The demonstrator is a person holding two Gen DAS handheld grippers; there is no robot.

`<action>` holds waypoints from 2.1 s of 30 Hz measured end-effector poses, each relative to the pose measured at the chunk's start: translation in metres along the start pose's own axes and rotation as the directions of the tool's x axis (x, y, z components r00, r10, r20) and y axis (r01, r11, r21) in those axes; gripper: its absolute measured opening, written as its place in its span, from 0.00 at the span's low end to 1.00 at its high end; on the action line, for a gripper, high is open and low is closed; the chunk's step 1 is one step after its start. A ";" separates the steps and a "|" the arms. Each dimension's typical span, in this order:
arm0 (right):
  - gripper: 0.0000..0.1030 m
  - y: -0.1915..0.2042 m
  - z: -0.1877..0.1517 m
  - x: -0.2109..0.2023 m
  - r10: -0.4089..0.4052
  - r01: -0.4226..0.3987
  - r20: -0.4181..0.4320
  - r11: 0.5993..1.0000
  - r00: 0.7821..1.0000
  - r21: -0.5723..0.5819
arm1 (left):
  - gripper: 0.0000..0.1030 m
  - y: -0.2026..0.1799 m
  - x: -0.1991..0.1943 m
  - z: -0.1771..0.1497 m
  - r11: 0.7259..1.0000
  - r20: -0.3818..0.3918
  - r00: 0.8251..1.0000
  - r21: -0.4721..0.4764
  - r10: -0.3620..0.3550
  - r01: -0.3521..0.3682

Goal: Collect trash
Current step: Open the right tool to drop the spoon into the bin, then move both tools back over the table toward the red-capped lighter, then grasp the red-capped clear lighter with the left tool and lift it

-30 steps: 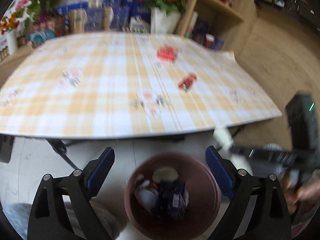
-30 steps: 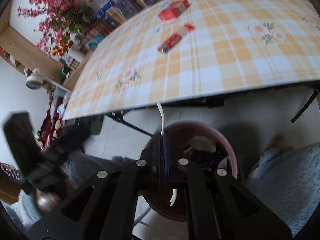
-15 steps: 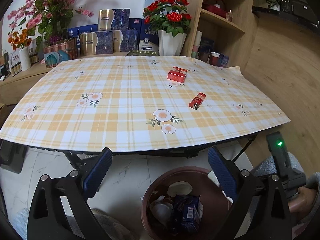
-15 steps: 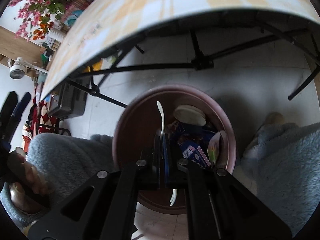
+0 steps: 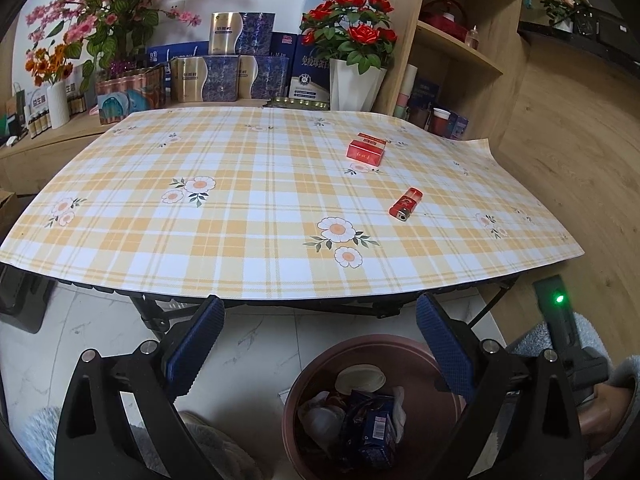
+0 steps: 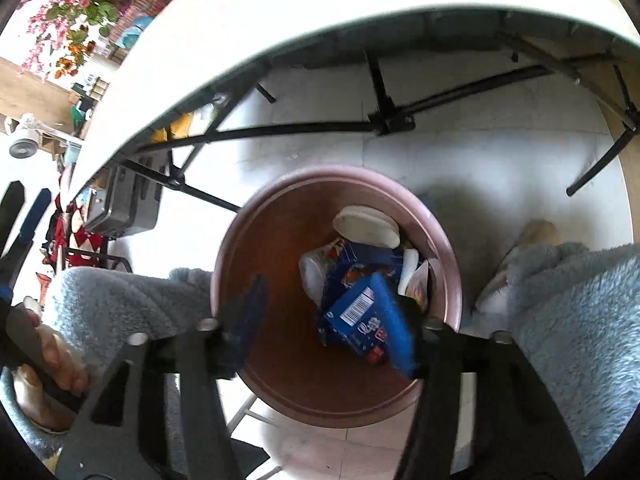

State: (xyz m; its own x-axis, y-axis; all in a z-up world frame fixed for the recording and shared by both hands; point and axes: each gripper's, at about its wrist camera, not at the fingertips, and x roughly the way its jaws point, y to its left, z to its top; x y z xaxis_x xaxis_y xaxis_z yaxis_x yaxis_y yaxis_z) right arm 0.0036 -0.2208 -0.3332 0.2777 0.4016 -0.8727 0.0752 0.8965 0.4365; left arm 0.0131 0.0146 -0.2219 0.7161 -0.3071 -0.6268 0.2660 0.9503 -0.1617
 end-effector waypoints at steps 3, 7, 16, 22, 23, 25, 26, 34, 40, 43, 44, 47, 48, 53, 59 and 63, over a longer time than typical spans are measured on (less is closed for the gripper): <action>0.88 0.008 0.005 -0.016 0.008 -0.006 0.063 0.999 0.998 -0.032 | 0.91 -0.002 -0.002 0.000 1.000 0.008 1.000 0.008 0.002 -0.002; 0.94 0.024 0.014 -0.049 0.004 0.017 0.177 0.993 0.984 -0.115 | 0.91 -0.001 -0.002 0.000 1.000 0.015 1.000 0.007 0.006 -0.006; 0.94 0.029 0.048 -0.110 -0.009 0.052 0.318 0.991 0.948 -0.126 | 0.91 -0.005 0.001 0.003 1.000 0.012 1.000 0.023 0.009 -0.009; 0.94 0.019 0.067 -0.135 0.014 0.045 0.367 0.987 0.930 -0.151 | 0.91 -0.011 0.008 0.015 0.999 0.007 1.000 0.053 -0.007 0.006; 0.94 0.021 0.069 -0.138 0.003 0.065 0.391 0.985 0.920 -0.162 | 0.91 -0.012 0.010 0.018 0.998 0.003 1.000 0.056 -0.010 0.010; 0.94 0.021 0.072 -0.145 -0.019 0.112 0.428 0.975 0.904 -0.193 | 0.91 -0.014 0.014 0.024 0.998 -0.005 1.000 0.063 -0.017 0.017; 0.94 0.020 0.075 -0.146 -0.027 0.124 0.430 0.972 0.902 -0.200 | 0.91 -0.015 0.016 0.027 0.997 -0.009 1.000 0.068 -0.021 0.021; 0.94 0.005 0.100 -0.150 -0.150 0.263 0.449 0.943 0.881 -0.201 | 0.91 -0.050 0.055 0.067 0.978 -0.086 0.993 0.187 -0.075 0.090; 0.94 -0.014 0.115 -0.149 -0.149 0.255 0.449 0.949 0.881 -0.186 | 0.77 -0.093 0.116 0.087 0.943 -0.208 0.973 0.291 -0.103 0.161; 0.94 -0.023 0.122 -0.146 -0.145 0.237 0.435 0.957 0.888 -0.165 | 0.68 -0.109 0.144 0.093 0.931 -0.241 0.966 0.320 -0.098 0.174; 0.94 -0.026 0.125 -0.145 -0.144 0.231 0.431 0.960 0.891 -0.157 | 0.62 -0.111 0.153 0.096 0.931 -0.259 0.960 0.315 -0.103 0.185; 0.94 -0.035 0.128 -0.144 -0.136 0.210 0.423 0.968 0.896 -0.135 | 0.56 -0.119 0.181 0.103 0.933 -0.309 0.945 0.298 -0.107 0.203; 0.94 -0.037 0.128 -0.143 -0.133 0.205 0.422 0.970 0.897 -0.131 | 0.53 -0.121 0.190 0.104 0.930 -0.321 0.942 0.304 -0.101 0.204; 0.94 -0.047 0.132 -0.143 -0.129 0.194 0.418 0.974 0.899 -0.118 | 0.38 -0.134 0.212 0.105 0.911 -0.361 0.930 0.361 -0.062 0.201; 0.94 -0.055 0.136 -0.141 -0.121 0.174 0.409 0.980 0.905 -0.097 | 0.25 -0.140 0.219 0.108 0.901 -0.364 0.930 0.382 -0.057 0.205; 0.94 -0.058 0.140 -0.138 -0.112 0.160 0.396 0.983 0.911 -0.091 | 0.23 -0.134 0.216 0.109 0.911 -0.367 0.925 0.340 -0.099 0.232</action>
State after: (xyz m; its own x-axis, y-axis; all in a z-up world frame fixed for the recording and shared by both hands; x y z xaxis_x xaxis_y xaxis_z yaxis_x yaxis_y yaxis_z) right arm 0.0951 -0.3538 -0.2075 0.6241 0.1918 -0.7575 0.0316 0.9624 0.2698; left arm 0.2021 -0.1850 -0.2525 0.3991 -0.3591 -0.8437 0.6278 0.7776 -0.0340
